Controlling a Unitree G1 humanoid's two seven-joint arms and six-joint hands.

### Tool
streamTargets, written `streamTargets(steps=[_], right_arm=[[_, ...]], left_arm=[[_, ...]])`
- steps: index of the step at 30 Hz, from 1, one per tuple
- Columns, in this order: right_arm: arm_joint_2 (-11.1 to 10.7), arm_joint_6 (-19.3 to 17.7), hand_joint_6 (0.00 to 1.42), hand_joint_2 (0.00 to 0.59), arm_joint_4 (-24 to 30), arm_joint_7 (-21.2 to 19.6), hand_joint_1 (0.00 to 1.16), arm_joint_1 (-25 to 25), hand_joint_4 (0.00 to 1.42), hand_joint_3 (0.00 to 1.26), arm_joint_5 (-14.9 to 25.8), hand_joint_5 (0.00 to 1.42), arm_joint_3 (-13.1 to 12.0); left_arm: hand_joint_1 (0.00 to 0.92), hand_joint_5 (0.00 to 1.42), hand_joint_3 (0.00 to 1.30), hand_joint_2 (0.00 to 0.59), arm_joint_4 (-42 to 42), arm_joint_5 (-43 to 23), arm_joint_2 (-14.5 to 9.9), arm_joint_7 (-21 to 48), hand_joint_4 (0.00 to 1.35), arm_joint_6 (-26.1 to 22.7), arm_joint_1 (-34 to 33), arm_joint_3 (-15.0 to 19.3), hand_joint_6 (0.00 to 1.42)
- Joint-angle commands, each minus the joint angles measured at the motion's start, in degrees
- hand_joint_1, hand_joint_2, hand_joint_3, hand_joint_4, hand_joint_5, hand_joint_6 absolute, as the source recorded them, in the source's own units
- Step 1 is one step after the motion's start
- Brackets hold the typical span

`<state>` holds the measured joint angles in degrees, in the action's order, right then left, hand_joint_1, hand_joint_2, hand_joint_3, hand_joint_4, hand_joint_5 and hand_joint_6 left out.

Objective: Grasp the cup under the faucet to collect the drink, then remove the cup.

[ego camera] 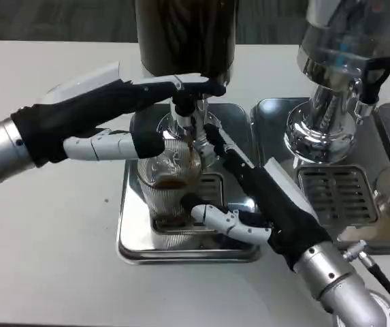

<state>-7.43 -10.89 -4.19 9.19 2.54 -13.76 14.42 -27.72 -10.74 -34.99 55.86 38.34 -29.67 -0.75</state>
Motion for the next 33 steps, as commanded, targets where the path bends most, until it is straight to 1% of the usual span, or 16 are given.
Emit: streamTargets(steps=[1, 6, 20, 28, 33], right_arm=[[0.36, -0.19, 0.02, 0.219, -1.09, 0.79, 0.57, 1.47, 0.00, 0.00, 0.95, 0.00, 0.16], [0.44, -0.18, 0.02, 0.220, -2.10, 1.30, 0.57, 2.27, 0.00, 0.00, 1.11, 0.00, 0.07], [1.11, -0.53, 0.02, 0.222, -6.19, 2.85, 0.55, 4.99, 0.00, 0.00, 2.50, 0.00, 0.41], [1.07, -0.69, 0.02, 0.222, -6.17, 3.38, 0.55, 5.16, 0.00, 0.00, 3.05, 0.00, 0.23], [0.88, -0.68, 0.02, 0.222, -6.28, 3.49, 0.55, 5.20, 0.00, 0.00, 3.12, 0.00, 0.12]], left_arm=[[0.000, 0.08, 0.18, 0.056, 1.46, 0.59, -0.64, 1.10, 0.08, -0.12, 1.13, -0.86, 0.09], [0.000, 0.08, 0.18, 0.057, 1.96, 0.46, -0.86, 0.74, 0.08, -0.38, 1.59, -0.51, 0.09], [0.000, 0.10, 0.18, 0.068, 2.85, -3.05, -0.83, -0.45, 0.09, -2.38, 3.28, 3.24, 0.10], [0.000, 0.11, 0.18, 0.068, 4.13, -4.93, -0.23, -0.82, 0.11, -3.72, 4.47, 5.40, 0.11], [0.000, 0.11, 0.18, 0.079, 4.57, -6.12, 0.29, -1.18, 0.13, -4.33, 4.92, 6.74, 0.12]])
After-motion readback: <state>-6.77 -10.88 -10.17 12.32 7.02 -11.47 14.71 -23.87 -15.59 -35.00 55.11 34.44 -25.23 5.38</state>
